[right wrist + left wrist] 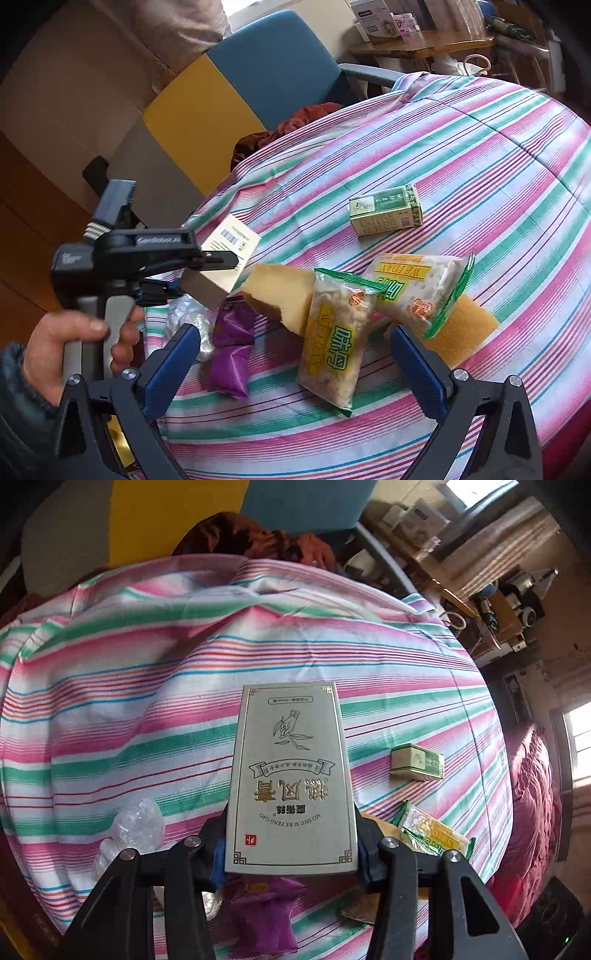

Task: Organize objects
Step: 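Grasp the cream paper box with the left gripper, then hold the box with the left gripper while the right gripper reaches a purple packet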

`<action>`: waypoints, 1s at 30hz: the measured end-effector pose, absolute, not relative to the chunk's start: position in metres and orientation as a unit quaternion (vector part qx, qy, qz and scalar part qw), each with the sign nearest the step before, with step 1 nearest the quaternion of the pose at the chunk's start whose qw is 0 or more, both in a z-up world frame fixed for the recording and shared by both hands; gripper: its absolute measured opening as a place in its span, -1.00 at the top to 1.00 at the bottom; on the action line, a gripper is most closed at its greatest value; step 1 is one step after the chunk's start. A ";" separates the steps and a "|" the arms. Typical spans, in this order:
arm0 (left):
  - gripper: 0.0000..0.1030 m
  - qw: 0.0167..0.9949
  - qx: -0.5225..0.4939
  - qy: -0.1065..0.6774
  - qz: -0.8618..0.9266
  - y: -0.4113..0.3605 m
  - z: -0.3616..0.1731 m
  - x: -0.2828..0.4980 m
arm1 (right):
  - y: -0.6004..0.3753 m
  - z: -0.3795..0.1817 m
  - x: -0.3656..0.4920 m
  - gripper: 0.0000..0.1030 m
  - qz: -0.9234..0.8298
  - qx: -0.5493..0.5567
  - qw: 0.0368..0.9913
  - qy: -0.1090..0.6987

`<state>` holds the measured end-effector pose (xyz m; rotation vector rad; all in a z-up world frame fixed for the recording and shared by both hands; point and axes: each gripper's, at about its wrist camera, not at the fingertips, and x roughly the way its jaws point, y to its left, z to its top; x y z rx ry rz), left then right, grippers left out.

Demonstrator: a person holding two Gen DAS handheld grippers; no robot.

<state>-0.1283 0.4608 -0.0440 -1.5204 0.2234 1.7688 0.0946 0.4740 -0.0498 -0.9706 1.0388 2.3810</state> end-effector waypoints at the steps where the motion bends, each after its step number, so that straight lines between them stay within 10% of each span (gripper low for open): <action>1: 0.01 0.392 -0.588 0.092 0.702 0.458 -0.038 -0.126 | 0.474 -0.050 0.094 -1.00 0.843 -0.346 0.185 0.368; 9: 0.01 0.433 -0.502 0.123 0.739 0.383 0.008 -0.072 | 0.478 -0.052 0.094 -1.00 0.841 -0.348 0.197 0.364; 30: -0.24 0.406 -0.515 0.144 0.741 0.292 -0.093 0.017 | 0.438 -0.049 0.066 -1.00 0.865 -0.392 0.133 0.284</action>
